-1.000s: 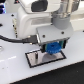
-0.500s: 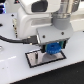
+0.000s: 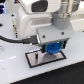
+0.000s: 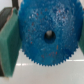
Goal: Insert the blue gear onto the right peg, followed by the red gear
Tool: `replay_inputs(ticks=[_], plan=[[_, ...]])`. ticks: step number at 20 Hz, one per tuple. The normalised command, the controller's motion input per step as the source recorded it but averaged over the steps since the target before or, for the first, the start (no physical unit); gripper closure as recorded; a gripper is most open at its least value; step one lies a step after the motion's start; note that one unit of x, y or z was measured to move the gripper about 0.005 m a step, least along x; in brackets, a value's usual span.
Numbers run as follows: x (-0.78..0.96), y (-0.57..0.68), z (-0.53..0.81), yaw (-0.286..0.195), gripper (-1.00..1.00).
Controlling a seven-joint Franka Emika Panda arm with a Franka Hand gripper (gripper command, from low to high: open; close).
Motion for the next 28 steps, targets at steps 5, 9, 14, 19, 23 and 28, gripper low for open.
replay_inputs(ticks=[5,9,14,19,23,28], plan=[[0.1,0.01,-0.11,0.0,1.0],[0.05,0.03,-0.16,0.0,1.0],[0.04,0.06,-0.07,0.0,1.0],[0.01,0.07,0.04,0.0,-1.0],[-0.04,0.09,0.23,0.0,-1.0],[-0.2,0.07,0.38,0.0,-1.0]])
